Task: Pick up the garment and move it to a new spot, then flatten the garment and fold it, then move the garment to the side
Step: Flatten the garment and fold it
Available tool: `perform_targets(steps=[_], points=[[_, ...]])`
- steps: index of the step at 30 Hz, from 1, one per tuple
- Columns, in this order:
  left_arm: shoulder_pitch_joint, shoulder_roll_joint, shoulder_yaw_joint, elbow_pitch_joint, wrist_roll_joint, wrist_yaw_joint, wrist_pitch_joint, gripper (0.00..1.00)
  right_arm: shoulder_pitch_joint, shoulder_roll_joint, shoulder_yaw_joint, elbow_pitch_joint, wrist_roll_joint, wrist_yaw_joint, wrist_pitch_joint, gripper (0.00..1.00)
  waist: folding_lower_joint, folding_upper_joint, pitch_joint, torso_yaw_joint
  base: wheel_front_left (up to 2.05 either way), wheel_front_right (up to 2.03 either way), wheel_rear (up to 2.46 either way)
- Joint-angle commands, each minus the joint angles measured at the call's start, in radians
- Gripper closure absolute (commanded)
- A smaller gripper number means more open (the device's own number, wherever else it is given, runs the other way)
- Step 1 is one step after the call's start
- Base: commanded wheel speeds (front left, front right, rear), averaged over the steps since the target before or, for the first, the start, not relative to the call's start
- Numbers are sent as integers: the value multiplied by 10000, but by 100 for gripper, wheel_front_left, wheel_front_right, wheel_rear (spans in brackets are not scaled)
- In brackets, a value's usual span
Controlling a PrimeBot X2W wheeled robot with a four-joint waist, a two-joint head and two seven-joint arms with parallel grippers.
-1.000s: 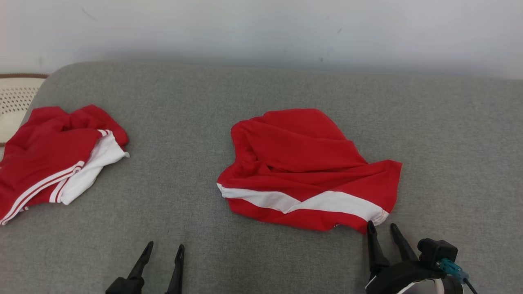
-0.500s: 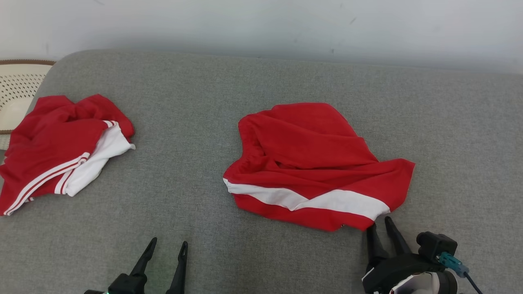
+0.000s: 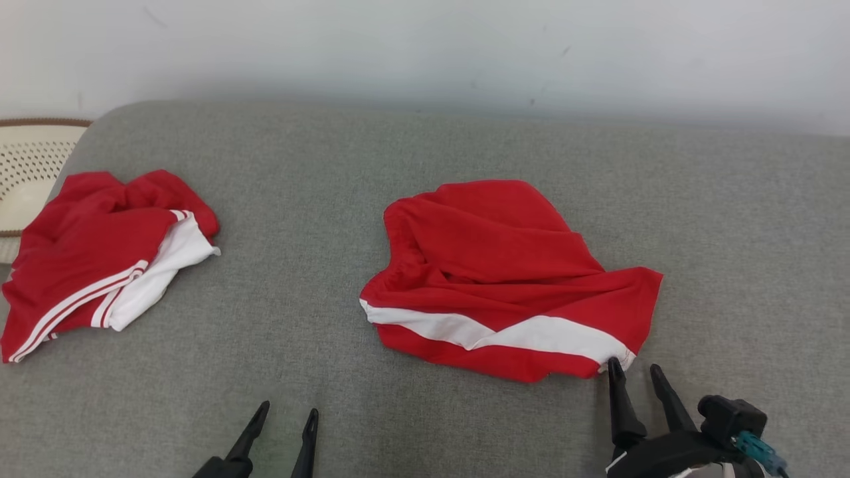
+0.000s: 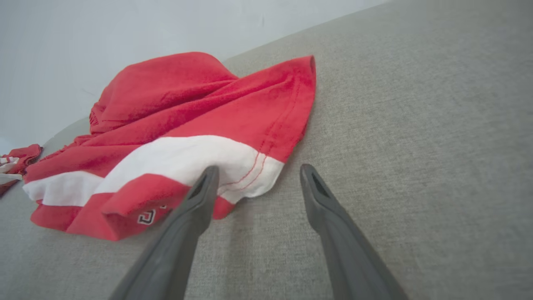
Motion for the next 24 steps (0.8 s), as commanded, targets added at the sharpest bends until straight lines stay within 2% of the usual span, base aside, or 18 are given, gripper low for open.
perform_targets(steps=[1, 5, 13, 24], points=[[257, 14, -8, 71, -53, 50, -11, 0, 203, -33, -24, -140, -57, -10, -2, 0, 0, -1, -208, -150, 0, 0, 0], [283, 9, -95, 78, -122, 87, -11, 0, 397, 6, 18, -351, 258, -10, -2, 0, 0, -1, -308, -256, 0, 0, 0], [-21, 10, -186, 86, -99, 14, -11, 0, -149, 128, 174, 77, 946, -10, -2, 0, 0, -1, 56, -20, 0, 0, 0], [28, 7, -93, 195, -41, -64, -11, 0, -633, 205, -142, 997, 588, -10, 0, 0, 0, -1, 188, 308, 0, 0, 0]])
